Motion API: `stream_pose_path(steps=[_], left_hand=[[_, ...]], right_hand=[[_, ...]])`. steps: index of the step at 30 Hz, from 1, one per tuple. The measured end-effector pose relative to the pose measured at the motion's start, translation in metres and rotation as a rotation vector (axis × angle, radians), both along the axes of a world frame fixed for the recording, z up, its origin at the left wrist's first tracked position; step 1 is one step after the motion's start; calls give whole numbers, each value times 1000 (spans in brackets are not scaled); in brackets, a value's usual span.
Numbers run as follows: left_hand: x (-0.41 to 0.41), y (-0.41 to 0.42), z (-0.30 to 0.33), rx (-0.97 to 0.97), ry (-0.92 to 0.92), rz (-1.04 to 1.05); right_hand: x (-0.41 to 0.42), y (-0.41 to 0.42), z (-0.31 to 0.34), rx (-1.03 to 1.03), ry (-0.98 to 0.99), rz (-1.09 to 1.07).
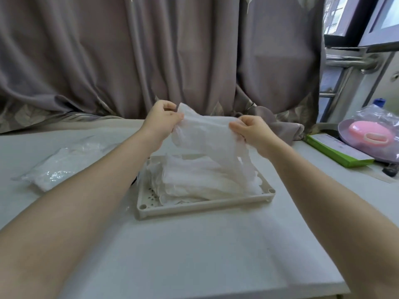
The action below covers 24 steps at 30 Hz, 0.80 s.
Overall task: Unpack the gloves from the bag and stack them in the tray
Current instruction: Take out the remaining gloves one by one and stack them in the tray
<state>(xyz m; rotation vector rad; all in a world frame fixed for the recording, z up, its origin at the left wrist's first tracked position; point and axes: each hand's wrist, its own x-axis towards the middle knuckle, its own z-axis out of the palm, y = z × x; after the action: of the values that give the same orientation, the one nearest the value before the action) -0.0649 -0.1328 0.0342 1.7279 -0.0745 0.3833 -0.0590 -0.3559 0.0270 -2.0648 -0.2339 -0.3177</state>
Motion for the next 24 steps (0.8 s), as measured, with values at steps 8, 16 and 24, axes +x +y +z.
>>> stream_pose_path(steps=[8,16,24], left_hand=[[-4,20,-17,333,-121,-126],[-28,46,-57,1062,41,-168],[-36,26,-34,1214,-54,-25]], right_hand=[[-4,-8,-7,-419,-320,83],[-36,8,-47,-881,28,338],[-35,36,-33,-760,-236,184]])
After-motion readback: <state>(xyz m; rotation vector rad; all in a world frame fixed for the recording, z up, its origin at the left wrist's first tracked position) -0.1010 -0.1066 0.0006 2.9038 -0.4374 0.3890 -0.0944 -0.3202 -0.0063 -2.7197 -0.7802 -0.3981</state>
